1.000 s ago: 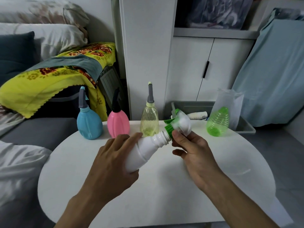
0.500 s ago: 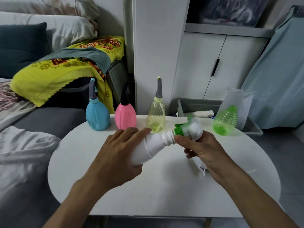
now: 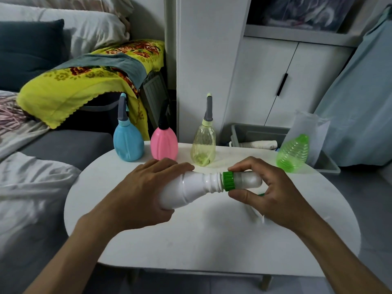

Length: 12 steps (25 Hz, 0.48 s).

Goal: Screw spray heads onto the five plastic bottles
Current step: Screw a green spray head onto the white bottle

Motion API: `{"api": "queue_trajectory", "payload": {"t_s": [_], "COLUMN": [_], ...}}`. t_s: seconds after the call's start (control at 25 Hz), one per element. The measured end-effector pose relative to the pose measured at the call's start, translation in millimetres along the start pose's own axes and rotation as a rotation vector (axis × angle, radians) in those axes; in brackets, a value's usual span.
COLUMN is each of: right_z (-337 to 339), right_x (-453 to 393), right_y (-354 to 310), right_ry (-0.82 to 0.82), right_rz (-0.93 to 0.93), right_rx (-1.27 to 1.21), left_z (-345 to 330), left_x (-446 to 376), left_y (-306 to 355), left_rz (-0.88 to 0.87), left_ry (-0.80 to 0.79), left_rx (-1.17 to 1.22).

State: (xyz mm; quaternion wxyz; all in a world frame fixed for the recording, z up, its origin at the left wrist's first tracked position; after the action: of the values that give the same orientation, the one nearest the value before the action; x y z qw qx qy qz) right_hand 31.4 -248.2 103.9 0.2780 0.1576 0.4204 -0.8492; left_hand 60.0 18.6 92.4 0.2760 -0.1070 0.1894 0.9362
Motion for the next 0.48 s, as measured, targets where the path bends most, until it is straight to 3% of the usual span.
{"api": "queue_trajectory", "payload": {"t_s": [0.08,0.28,0.48], "right_z": [3.7,-9.4,-10.3], "right_x": [0.4,2.0,-1.2], "right_y": [0.5,-2.7,-4.8], "right_ry": [-0.025,-0.124,-0.103], "right_rz": [0.004,0.118,0.130], "right_rx": [-0.045,0.152,0.092], "left_z": [0.8,-0.7,0.0], "left_x": [2.1,2.7,1.9], "left_y": [0.5,0.9,0.6], "left_rz": [-0.004,0.011,0.020], "left_ry": [-0.022,-0.065,-0.089], "left_rx": [-0.004,-0.038,-0.032]}}
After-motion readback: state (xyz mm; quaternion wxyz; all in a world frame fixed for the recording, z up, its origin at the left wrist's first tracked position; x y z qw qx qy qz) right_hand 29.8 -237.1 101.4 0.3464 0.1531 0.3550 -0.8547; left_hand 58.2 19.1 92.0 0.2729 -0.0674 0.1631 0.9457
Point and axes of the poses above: each hand's wrist, its own x-axis away from the middle knuckle, its own z-axis out of the back of the hand, y = z × x, the point moved 2 cm from there along -x, towards the middle knuckle, and after that the axes turned 10 degrees about z, right-handed, at the moved point
